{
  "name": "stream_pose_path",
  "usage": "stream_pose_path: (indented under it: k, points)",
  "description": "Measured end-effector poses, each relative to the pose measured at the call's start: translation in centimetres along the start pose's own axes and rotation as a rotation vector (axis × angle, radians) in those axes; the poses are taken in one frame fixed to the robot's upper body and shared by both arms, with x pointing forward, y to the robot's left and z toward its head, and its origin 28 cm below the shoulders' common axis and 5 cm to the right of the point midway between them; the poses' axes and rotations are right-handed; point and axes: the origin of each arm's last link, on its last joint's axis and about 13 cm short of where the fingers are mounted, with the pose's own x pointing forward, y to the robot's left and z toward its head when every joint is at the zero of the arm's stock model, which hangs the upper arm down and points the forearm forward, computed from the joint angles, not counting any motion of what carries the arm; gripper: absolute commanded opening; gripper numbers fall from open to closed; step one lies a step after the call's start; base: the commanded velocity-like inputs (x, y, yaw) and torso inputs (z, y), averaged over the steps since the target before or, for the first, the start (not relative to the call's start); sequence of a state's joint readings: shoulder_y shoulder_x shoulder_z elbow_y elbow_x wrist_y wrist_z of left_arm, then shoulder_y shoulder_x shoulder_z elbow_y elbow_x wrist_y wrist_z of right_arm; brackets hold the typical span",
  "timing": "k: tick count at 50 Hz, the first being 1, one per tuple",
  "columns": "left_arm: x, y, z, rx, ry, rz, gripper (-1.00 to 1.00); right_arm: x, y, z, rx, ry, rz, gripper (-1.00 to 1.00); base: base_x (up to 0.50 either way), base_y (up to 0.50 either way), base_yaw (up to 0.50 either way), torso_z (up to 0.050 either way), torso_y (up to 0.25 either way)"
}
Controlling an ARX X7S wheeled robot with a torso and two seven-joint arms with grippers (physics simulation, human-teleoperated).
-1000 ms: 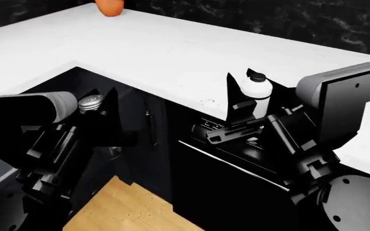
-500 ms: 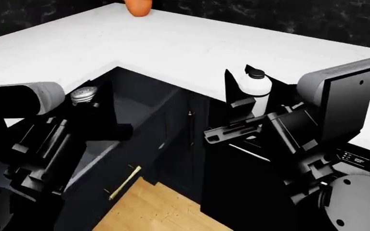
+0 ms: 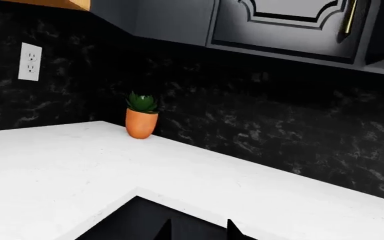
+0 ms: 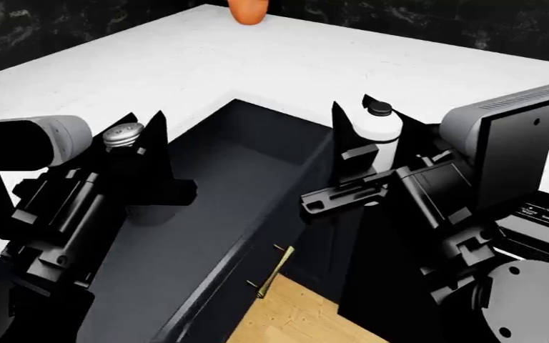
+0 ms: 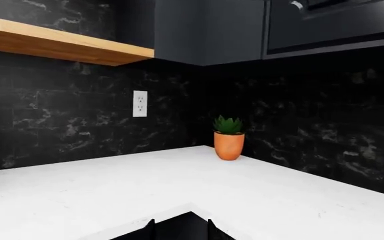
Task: Pick and place the shaker into the drawer. Then close the cabinet.
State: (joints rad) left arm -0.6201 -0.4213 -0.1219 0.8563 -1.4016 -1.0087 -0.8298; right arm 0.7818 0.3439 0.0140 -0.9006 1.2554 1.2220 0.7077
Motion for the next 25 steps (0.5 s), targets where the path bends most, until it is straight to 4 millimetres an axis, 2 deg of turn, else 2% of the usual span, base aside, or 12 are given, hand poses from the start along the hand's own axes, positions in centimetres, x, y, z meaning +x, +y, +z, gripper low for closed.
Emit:
stream_pose_path:
  k: [25]
  points:
    - [0.04, -0.05, -0.17, 0.002, 0.003, -0.002, -1.0, 0.05, -0.01, -0.3, 0.01, 0.005, 0.002, -1.0, -0.26, 0.43, 0.0, 0.0, 0.0]
